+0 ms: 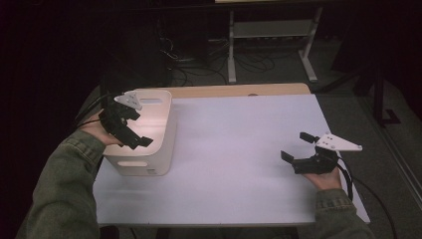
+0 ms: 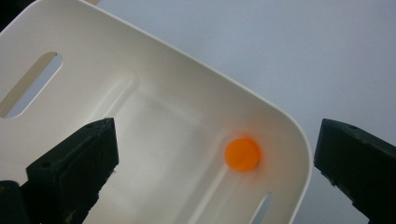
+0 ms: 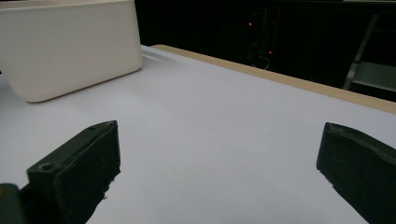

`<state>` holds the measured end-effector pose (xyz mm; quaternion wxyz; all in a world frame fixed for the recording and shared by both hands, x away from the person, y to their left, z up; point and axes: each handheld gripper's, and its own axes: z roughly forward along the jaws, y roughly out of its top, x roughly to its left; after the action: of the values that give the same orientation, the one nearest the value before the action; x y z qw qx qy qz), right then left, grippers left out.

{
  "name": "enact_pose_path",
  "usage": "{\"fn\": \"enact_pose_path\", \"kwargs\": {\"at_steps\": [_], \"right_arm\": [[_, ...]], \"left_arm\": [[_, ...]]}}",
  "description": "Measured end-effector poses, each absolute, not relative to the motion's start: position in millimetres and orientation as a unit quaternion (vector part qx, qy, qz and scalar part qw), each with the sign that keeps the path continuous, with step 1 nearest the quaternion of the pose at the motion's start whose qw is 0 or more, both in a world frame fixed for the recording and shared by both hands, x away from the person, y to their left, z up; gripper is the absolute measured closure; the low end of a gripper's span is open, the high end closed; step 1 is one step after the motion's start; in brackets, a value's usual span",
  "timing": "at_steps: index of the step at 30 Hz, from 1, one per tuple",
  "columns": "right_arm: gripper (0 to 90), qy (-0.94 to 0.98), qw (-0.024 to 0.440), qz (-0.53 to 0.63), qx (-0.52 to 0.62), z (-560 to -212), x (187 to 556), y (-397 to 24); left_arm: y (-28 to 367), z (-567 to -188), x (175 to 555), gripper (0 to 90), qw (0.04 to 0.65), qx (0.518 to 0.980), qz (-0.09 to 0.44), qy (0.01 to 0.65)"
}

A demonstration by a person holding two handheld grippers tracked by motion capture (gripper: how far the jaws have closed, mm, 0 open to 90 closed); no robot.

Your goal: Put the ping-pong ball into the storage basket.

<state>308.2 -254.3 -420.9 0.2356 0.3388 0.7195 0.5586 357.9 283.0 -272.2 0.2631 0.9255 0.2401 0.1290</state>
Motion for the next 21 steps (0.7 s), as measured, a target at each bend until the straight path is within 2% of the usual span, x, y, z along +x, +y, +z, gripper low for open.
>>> {"fn": "enact_pose_path", "kwargs": {"at_steps": [21], "right_arm": [[0.0, 0.719, 0.237, 0.559, 0.338, -420, 307, -254]], "left_arm": [[298, -278, 336, 0.0, 0.361, 0.879, 0.178, 0.255]]}}
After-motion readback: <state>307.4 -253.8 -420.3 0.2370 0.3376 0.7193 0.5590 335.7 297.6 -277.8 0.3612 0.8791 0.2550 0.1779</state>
